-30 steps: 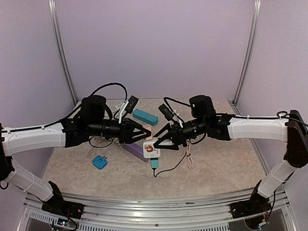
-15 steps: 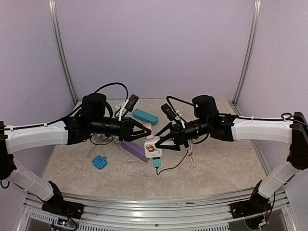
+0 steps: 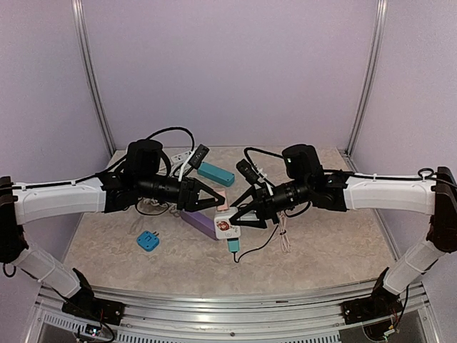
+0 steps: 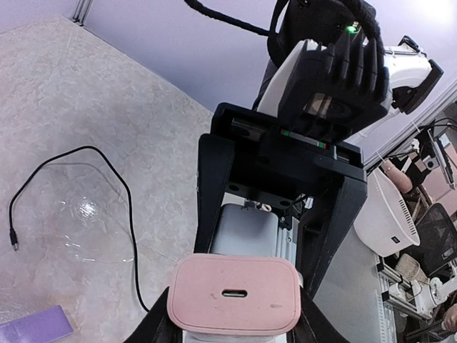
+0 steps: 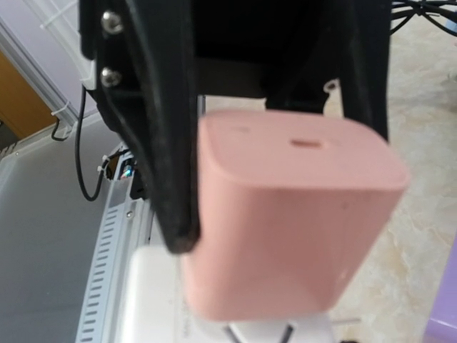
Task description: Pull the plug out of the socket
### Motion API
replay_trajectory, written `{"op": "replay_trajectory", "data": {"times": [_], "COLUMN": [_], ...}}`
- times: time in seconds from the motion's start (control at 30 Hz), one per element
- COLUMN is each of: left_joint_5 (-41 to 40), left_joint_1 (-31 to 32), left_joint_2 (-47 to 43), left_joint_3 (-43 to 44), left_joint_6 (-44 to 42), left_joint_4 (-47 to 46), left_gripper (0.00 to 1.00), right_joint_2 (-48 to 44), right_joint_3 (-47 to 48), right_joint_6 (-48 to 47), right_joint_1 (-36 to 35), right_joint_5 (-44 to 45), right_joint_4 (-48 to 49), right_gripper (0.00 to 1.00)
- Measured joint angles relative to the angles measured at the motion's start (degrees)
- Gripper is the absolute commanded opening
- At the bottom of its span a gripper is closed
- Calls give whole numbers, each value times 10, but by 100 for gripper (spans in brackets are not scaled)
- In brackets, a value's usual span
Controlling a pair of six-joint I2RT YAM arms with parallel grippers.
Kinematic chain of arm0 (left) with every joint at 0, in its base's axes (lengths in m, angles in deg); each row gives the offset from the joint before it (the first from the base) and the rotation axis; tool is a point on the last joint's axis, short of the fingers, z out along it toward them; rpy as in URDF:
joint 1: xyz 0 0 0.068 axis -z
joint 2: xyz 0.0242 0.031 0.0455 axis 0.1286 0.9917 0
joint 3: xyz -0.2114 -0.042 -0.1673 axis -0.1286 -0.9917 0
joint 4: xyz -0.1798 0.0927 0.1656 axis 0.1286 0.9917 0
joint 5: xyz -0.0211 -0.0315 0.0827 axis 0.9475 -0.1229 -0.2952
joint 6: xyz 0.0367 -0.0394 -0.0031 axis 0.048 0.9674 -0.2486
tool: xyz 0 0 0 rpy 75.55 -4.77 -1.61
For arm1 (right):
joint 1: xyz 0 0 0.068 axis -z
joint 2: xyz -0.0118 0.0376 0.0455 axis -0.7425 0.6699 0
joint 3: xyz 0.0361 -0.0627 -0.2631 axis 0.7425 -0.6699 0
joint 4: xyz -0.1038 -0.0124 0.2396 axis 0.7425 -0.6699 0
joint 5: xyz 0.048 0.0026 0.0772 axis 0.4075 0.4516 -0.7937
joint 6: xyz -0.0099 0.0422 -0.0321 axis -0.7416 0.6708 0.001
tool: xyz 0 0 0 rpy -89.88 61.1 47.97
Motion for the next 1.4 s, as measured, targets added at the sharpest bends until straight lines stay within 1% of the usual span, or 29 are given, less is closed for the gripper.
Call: {"op": "replay_trajectory", "data": {"times": [0.3, 0.63, 0.93, 1.13, 1.4], "left_joint_5": [-7, -68, -90, -82, -35], "left_joint_1": [0, 19, 26, 22, 4], "left_joint_2": [-5, -29, -33, -33, -16], "left_joint_3": [-2, -10, -11, -11, 2], "left_joint_6": [-8, -38, -50, -44, -23], "left_joint_4": [-6, -9, 2, 4, 7], "left_gripper": [9, 9, 9, 9, 9], "right_joint_2": [0, 13, 30, 29, 12], "right_joint_3": [0, 0, 0, -6, -7], "right_joint_6": [30, 77, 85, 73, 34], "right_joint_1": [2, 16, 23, 23, 16], "right_joint_5": [0, -37, -64, -63, -32], "right_joint_4": [10, 45, 64, 70, 49], "right_gripper": [0, 0, 0, 0, 0]}}
